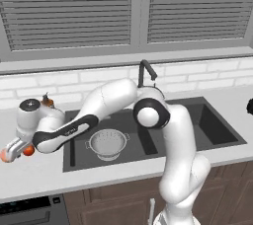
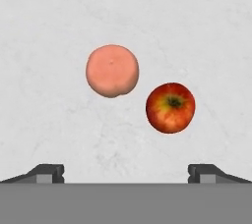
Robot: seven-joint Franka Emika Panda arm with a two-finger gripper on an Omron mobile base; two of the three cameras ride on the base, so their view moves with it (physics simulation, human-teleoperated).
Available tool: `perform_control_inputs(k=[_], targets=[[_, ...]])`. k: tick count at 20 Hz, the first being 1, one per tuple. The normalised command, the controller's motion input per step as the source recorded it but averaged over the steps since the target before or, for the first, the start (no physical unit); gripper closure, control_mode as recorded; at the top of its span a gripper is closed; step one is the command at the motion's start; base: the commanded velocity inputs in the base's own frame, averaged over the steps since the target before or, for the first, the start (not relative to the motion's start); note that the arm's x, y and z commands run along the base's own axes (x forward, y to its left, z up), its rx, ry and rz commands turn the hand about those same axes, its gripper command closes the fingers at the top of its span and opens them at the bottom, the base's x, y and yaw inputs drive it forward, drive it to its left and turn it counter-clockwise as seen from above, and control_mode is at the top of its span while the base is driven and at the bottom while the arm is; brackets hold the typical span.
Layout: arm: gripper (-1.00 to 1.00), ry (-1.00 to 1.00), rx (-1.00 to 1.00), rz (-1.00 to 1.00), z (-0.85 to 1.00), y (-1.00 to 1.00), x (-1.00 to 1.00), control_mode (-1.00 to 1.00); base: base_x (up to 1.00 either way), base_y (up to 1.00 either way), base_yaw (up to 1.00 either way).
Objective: Put the colander in the sink, put the apple, peach in the colander, and turn on the sink faucet and pour water over the colander.
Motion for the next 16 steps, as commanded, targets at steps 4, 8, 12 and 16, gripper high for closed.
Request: perform_control_inputs(k=[4,8,12,16], targets=[[-1.0,0.11,-0.02,0.0,0.0,-0.07,0.42,-1.0,0.0,0.0,0.0],[-1.0,0.14,-0.03,0.0,0.0,-0.04,0.39,-1.0,0.0,0.0,0.0],[-1.0,0.07,-0.01,0.0,-0.09,0.0,0.18,-1.0,0.0,0.0,0.0],[-1.0,0.01,0.0,0.0,-0.39,0.03,0.11,-1.0,0.0,0.0,0.0]])
